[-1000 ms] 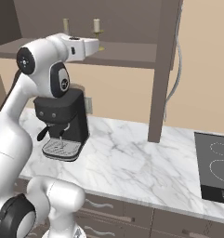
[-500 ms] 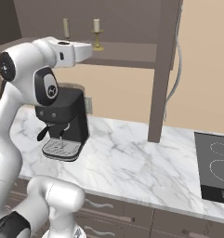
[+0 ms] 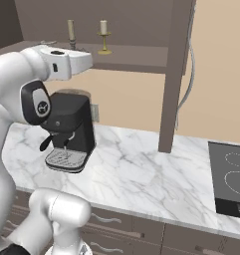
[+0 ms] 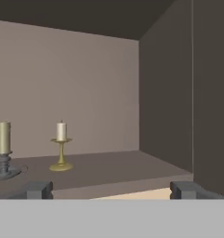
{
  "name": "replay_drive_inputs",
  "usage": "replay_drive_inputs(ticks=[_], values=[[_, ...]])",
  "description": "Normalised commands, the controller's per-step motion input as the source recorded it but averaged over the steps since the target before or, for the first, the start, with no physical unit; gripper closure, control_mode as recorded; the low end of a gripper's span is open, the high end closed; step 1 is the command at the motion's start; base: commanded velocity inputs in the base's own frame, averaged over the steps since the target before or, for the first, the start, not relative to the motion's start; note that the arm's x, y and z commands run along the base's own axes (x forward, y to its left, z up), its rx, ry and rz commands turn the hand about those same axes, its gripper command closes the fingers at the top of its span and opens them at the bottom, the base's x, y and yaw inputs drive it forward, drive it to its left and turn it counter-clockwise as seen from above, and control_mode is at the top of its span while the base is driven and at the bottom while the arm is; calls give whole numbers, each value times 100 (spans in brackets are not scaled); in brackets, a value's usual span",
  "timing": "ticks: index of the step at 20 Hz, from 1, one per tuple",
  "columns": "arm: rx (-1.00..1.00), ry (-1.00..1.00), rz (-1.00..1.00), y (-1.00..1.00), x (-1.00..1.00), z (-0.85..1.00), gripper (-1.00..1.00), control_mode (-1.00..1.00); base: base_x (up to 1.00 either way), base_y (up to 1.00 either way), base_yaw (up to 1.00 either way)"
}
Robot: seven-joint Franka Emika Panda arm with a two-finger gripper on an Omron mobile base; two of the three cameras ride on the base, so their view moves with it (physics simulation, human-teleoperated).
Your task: Pick the candle and candle from the dining table and place them in the open cabinet. Close the cabinet after placing the objects.
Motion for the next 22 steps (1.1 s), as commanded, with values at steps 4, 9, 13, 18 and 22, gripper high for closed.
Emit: replay_drive_inputs(ticks=[4, 9, 13, 18, 22], values=[[1, 0, -17, 1, -40, 0, -100, -100, 0, 0, 0], [8, 0, -31, 0, -50, 0, -100, -100, 0, 0, 0], [14, 0, -32, 0, -52, 0, -100, -100, 0, 0, 0], [15, -3, -25, 0, -54, 0, -100, -100, 0, 0, 0], [4, -2, -5, 0, -33, 0, -100, -100, 0, 0, 0]])
